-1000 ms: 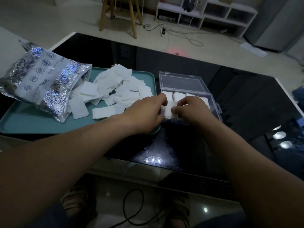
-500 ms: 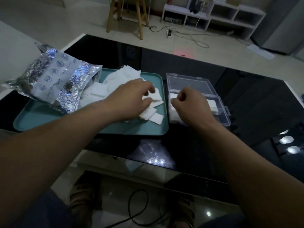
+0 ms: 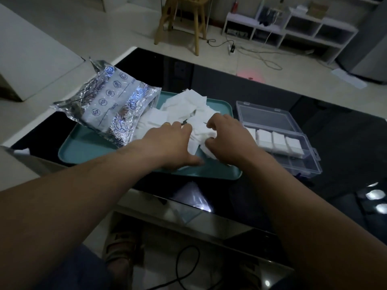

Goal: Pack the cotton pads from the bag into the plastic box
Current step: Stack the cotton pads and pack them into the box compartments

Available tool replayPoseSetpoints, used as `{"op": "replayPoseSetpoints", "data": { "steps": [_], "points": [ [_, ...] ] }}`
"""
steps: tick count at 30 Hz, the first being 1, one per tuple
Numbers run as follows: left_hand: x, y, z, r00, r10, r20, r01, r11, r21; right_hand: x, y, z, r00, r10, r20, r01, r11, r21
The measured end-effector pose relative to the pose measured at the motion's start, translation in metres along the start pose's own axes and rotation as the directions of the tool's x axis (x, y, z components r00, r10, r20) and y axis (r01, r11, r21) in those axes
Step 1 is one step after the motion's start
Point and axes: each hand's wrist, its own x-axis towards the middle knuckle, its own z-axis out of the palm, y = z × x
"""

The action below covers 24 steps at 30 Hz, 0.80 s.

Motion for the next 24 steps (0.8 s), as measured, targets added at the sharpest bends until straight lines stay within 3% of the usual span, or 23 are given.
{"op": "replayPoseSetpoints", "data": {
  "steps": [6,9,15,20,24],
  "points": [
    [0.005,-0.004,0.001,1.000,0.002,-0.011,-0.002,1.000,0.003,0.009,0.008,0.015,0.998,-0.045,0.045,0.048,0.996,-0.076],
    [0.006,-0.010,0.002,0.999,0.048,-0.022,-0.048,0.999,0.018,0.016,0.011,0.022,0.993,-0.113,-0.033,0.108,0.986,-0.129],
    [0.010,-0.012,0.004,0.993,0.084,-0.083,-0.077,0.994,0.080,0.015,0.022,0.007,0.967,-0.141,-0.212,0.128,0.989,-0.074],
    [0.013,-0.010,0.006,0.995,0.096,-0.023,-0.094,0.991,0.093,0.002,0.034,-0.006,0.964,-0.012,-0.267,0.050,0.989,0.136],
    [0.015,-0.007,0.011,0.992,0.102,-0.071,-0.092,0.987,0.134,-0.001,0.044,-0.007,0.963,0.117,-0.242,-0.036,0.949,0.313]
  ]
}}
